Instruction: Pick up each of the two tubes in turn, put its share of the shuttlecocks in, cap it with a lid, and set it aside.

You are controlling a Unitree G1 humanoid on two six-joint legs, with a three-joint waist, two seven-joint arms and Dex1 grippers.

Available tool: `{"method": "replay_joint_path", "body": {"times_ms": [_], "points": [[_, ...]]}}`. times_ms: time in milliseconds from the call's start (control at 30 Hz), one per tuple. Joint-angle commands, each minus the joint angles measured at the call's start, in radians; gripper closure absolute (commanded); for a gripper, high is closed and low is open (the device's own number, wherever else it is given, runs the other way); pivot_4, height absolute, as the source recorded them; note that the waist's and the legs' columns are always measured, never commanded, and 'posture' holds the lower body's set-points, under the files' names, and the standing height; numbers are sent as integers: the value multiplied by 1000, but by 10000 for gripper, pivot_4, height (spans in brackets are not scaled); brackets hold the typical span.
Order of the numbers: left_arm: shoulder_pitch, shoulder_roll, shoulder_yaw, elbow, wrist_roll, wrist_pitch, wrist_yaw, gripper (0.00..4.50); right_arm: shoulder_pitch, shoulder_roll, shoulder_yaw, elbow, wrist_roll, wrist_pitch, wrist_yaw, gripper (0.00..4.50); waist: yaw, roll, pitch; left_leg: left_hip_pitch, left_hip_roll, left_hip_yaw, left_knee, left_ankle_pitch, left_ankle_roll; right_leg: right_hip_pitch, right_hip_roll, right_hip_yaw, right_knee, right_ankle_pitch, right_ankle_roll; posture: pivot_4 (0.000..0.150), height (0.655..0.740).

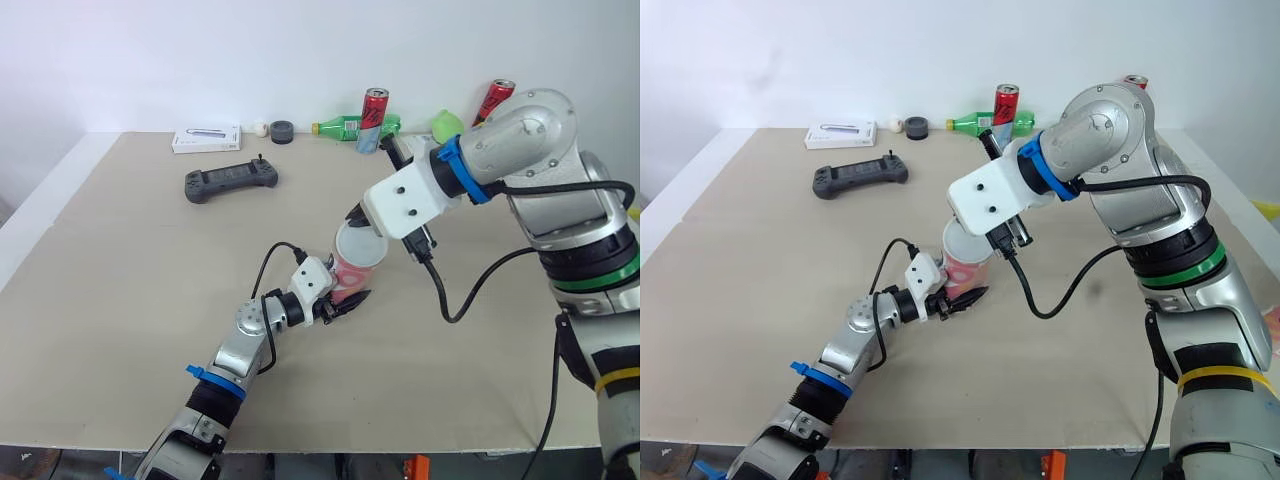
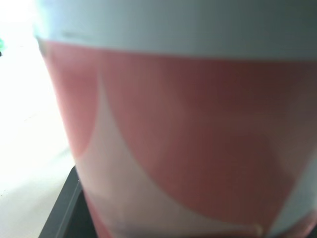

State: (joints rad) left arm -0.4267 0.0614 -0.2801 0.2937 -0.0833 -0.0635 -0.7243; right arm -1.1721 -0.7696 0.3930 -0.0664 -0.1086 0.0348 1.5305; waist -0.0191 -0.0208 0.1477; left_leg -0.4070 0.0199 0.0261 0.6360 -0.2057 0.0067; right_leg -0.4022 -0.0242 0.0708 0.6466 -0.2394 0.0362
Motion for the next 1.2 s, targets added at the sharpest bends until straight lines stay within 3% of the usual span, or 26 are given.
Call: {"method": "replay_joint_path", "body": {"times_ms": [33,633,733,900,933,1000,1100,1200], "points": [[27,2,-23,41,17,35,1,19877,13,-20,-2,-46,17,-4,36,44621,0,0,0,0,0,0,0,0,0,0,0,0,0,0,0,1500,7400],[29,2,-23,38,18,39,3,19877,19,-17,2,-16,-17,-53,9,44621,1,0,0,0,-1,-1,0,0,0,1,0,0,0,-1,0,1500,7400],[30,2,-23,38,17,39,3,19877,15,-12,2,-6,-22,-51,3,35644,1,0,0,0,-1,-1,0,0,0,1,0,0,0,-1,0,1500,7400],[29,2,-23,41,15,39,2,19877,-4,1,3,21,-25,-51,-8,11347,0,0,0,0,0,0,0,0,0,0,0,0,0,-1,1,1500,7400],[28,2,-22,41,15,39,2,19877,-8,4,1,25,-24,-46,-9,3208,0,0,0,1,0,0,0,0,0,0,0,0,0,-1,1,1500,7400],[28,2,-22,42,15,39,2,19877,-14,9,-6,31,-17,-31,-11,827,0,0,0,1,1,0,0,0,0,1,0,-1,0,-1,1,1500,7400],[26,2,-21,44,15,38,1,19877,-36,13,-20,44,-8,-7,-15,827,0,0,0,1,1,0,0,0,0,1,0,-1,0,-1,0,1500,7400],[24,2,-21,47,15,36,1,19877,-54,17,-29,60,1,4,-18,9493,0,0,0,1,1,0,0,0,0,0,0,-1,0,-1,0,1500,7400]]}}
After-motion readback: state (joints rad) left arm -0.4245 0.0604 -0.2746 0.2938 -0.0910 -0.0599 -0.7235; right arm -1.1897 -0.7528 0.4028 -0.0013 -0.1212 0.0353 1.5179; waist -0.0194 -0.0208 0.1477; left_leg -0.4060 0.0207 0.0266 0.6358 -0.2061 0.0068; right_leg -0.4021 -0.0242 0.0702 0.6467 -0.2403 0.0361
